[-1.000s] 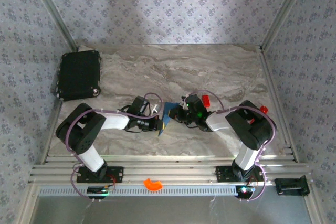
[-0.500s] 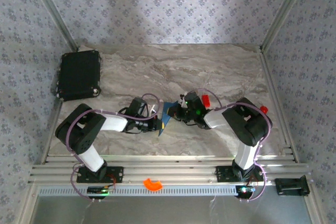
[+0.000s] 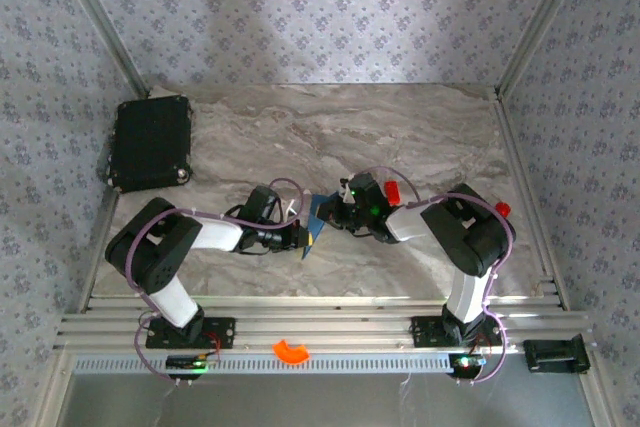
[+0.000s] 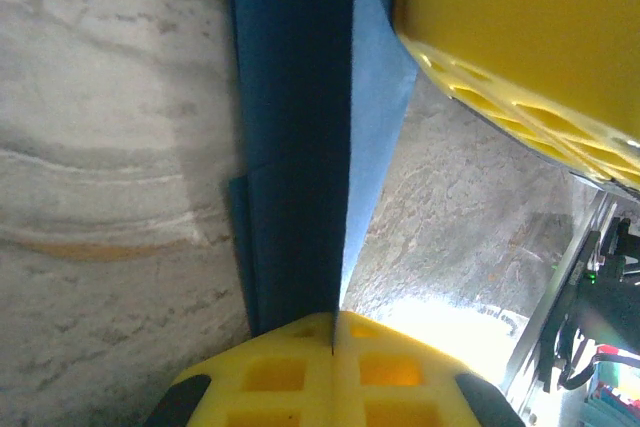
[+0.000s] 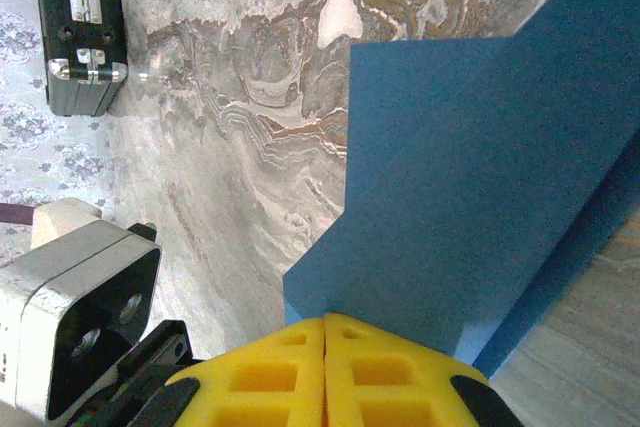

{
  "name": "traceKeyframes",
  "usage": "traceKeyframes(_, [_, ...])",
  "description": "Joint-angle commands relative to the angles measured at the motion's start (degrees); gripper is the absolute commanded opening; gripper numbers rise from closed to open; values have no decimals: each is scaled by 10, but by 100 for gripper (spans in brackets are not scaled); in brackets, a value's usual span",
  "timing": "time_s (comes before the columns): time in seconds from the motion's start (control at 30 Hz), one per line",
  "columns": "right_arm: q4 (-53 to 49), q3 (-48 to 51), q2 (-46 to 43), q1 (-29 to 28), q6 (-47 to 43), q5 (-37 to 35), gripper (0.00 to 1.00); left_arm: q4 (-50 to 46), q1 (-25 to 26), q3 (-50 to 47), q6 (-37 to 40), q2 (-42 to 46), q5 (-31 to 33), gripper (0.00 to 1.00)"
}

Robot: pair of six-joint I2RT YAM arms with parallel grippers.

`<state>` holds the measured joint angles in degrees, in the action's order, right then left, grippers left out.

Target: Fold a paper plane with a square sheet of paper (pick it up from the middle)

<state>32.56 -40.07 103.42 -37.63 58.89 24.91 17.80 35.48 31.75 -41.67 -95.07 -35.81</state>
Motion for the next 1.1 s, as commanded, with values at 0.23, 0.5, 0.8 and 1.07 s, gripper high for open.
traceKeyframes(0.23, [-46,-14,22,-5,-21,-7,9,-36,-5,3,-3,-40,20,0])
traceKeyframes(0.5, [-140,-38,37,-6,-44,-35,8,-60,-6,4,14,-28,22,4])
traceKeyframes(0.8, [-195,-49,40,-7,-61,-56,8,-126,-3,2,55,21,16,18])
traceKeyframes(1.07, [-200,-53,43,-8,-61,-55,8,-136,0,-16,67,54,6,11])
